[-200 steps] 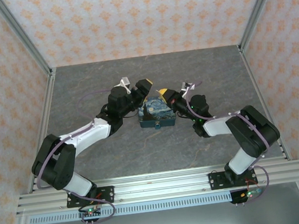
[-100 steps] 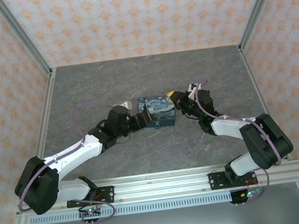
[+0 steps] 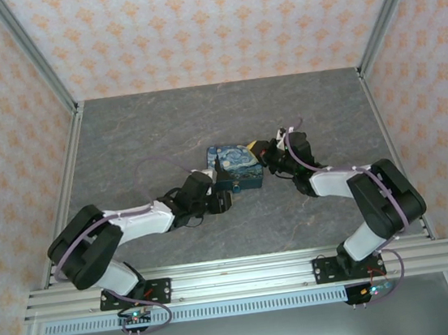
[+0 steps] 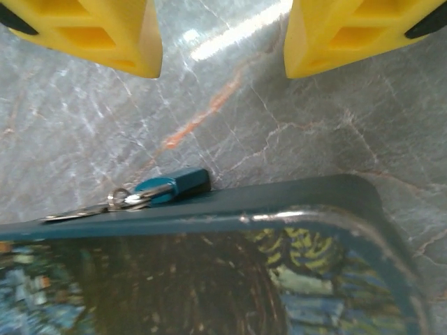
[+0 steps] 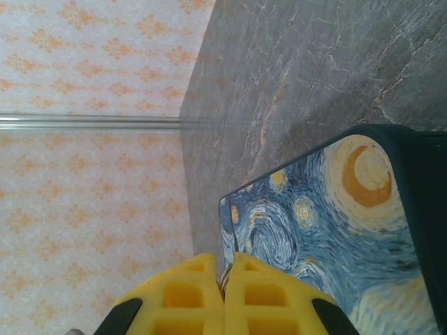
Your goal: Unlock the padlock with the key
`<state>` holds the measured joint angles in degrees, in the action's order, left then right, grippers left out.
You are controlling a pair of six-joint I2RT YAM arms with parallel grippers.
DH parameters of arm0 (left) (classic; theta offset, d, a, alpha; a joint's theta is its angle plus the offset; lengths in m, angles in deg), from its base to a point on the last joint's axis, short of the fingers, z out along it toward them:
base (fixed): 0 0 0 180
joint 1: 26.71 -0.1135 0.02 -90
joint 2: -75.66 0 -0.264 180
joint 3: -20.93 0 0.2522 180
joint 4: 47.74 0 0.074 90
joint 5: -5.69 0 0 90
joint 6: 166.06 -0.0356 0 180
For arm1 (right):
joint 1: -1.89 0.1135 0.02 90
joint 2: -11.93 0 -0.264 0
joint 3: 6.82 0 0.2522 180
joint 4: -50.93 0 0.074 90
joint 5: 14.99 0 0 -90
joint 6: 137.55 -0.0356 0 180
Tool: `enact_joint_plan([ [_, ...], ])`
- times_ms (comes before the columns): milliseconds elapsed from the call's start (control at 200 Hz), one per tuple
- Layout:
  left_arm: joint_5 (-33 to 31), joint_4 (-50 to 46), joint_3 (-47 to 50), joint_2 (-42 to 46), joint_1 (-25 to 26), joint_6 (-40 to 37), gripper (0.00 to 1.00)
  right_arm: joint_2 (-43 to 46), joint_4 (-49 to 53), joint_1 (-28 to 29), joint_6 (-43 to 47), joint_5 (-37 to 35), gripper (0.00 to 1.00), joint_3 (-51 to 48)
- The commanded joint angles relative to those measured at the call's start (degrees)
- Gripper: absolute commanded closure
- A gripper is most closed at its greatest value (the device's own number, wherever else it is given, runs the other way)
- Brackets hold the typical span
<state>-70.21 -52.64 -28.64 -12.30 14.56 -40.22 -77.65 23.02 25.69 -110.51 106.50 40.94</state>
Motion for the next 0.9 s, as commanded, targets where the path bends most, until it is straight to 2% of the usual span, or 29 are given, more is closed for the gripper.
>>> enact_joint_plan([
  [0,-1.2,8.3,-0.9,-2.0,0.4,-3.2,0.51,-1.2,-4.2,-0.3,-1.0,0.8,1.00,1.2],
  [135,-2.4,12.8,-1.1,-4.5,0.4,-4.3,0.52,-3.1,-5.1,-0.3,-1.1,1.3,1.00,1.7],
  [315,-2.3,17.3,-3.0,-9.2,0.5,-6.4,0.61,-5.1,-5.8,-0.2,-1.1,1.6,1.00,2.0],
  [896,-5.5,23.3,-8.1,-19.7,0.4,-6.5,0.61,-13.0,-11.5,-1.9,-3.7,4.4,1.00,3.6],
])
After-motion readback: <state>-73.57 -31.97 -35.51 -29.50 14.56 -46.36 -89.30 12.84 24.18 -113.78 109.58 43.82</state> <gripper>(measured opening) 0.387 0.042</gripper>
